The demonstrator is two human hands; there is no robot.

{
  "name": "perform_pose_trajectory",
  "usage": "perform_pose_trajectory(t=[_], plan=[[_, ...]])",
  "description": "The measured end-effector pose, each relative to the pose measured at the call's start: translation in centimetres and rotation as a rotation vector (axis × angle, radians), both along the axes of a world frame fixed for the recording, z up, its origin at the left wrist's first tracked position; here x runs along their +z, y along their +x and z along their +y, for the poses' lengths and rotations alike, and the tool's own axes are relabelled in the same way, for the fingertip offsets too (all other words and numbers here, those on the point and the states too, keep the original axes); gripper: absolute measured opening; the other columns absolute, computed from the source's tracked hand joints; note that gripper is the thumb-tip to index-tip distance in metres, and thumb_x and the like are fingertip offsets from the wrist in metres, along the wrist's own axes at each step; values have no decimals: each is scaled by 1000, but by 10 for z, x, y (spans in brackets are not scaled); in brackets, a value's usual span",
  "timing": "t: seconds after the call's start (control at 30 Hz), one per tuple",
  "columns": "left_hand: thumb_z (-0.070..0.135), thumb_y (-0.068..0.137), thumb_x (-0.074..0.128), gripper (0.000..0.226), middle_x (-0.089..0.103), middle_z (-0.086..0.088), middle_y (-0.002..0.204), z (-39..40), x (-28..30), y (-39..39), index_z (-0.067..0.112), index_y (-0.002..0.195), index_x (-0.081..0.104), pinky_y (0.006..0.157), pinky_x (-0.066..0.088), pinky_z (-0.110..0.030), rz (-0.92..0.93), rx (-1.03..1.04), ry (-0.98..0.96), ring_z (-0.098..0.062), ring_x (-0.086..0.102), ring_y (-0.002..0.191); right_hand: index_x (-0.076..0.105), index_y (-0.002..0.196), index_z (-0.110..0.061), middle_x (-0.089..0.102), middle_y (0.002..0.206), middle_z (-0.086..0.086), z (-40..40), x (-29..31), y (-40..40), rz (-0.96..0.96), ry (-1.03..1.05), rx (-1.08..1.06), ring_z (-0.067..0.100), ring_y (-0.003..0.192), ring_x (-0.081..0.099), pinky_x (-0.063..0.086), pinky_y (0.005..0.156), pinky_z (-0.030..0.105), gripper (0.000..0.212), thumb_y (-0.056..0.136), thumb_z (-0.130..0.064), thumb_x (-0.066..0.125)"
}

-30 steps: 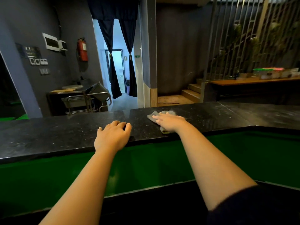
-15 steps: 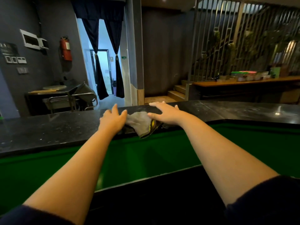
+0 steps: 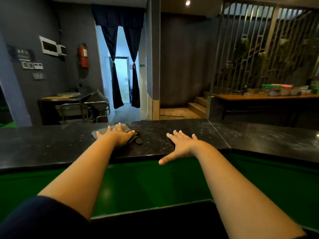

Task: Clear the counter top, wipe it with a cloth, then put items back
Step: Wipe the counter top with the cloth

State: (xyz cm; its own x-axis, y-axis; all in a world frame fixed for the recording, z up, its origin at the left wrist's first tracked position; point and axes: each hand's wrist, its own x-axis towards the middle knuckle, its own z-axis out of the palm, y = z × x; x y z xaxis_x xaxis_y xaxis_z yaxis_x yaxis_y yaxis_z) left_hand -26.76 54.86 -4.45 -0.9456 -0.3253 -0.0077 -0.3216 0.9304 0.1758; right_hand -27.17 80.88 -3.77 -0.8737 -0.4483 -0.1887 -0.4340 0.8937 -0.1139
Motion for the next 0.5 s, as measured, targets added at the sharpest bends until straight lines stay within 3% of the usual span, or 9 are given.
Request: perform_pose_trajectory(t=[0.3, 0.5], plan=[[62, 95, 20, 62, 3, 2, 162, -5, 7, -98, 36, 152, 17, 110, -3, -67, -55, -7, -26, -30, -4, 148, -4, 155, -24, -11, 163, -3, 2, -15, -3, 102, -66, 4, 18, 149, -13, -7, 115, 61, 142, 47, -91, 60], [48, 100, 23, 54, 12, 2, 161, 53, 7, -91, 31, 152, 19, 118, 2, -55, -64, -412, -13, -21, 7, 148, -5, 155, -16, -10, 163, 2, 2, -11, 2, 99, -76, 1, 19, 149, -12, -5, 117, 59, 146, 47, -90, 60]])
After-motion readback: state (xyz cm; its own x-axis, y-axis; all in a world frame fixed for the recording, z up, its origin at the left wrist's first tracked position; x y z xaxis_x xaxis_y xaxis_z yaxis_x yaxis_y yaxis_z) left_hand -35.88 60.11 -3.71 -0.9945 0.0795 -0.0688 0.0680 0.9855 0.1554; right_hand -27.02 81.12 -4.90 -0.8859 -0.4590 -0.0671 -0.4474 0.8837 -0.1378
